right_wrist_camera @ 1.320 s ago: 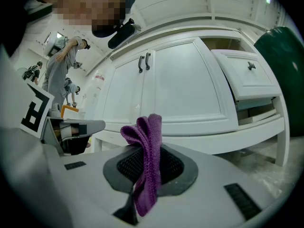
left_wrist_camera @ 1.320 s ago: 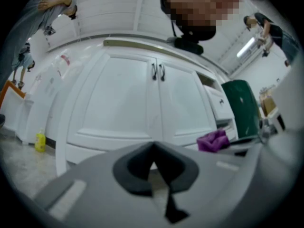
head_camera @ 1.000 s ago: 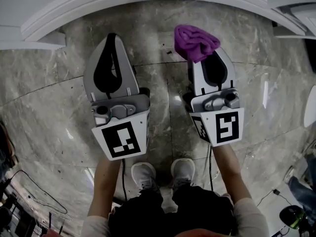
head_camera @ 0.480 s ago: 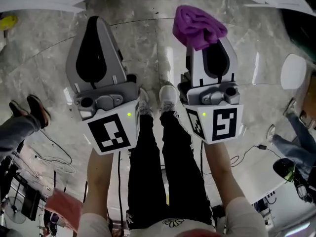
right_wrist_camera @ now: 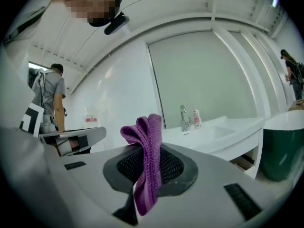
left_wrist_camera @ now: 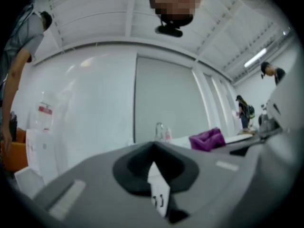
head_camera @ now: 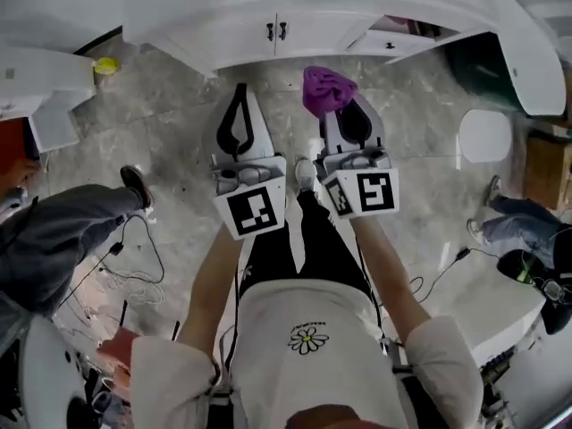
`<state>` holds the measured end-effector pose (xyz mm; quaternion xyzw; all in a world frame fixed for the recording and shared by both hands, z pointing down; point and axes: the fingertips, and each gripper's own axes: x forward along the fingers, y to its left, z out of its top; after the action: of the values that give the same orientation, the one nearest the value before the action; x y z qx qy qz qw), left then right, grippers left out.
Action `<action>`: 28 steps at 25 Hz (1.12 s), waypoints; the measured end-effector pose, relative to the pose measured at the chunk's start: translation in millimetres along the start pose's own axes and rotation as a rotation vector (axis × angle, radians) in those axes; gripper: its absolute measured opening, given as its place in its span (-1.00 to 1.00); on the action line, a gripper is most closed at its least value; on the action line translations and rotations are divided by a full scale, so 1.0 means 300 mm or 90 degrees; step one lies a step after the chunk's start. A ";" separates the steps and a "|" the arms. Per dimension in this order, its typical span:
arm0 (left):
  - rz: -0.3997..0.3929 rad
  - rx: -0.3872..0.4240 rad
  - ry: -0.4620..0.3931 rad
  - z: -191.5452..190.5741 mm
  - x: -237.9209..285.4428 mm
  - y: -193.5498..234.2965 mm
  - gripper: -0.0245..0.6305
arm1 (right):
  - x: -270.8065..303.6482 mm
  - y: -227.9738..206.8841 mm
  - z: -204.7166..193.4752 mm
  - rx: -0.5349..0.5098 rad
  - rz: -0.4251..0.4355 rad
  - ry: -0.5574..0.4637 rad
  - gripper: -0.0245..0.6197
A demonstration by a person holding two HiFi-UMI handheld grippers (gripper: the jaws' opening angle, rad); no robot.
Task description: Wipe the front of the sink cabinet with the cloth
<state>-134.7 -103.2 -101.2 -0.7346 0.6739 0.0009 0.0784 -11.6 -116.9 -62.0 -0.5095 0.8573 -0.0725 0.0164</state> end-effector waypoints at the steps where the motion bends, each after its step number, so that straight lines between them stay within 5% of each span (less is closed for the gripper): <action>1: 0.001 -0.010 0.007 0.065 -0.023 0.006 -0.91 | -0.023 0.022 0.068 0.003 -0.002 -0.008 -0.75; 9: 0.017 -0.057 -0.011 0.346 -0.212 0.027 -0.91 | -0.218 0.165 0.302 -0.011 0.031 -0.034 -0.75; 28: 0.034 -0.044 -0.020 0.409 -0.142 0.084 -0.91 | -0.186 0.108 0.418 -0.019 0.018 -0.072 -0.75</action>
<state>-150.8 -48.8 -220.8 -0.7187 0.6914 0.0376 0.0633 -0.3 -66.3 -193.0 -0.5006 0.8632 -0.0304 0.0583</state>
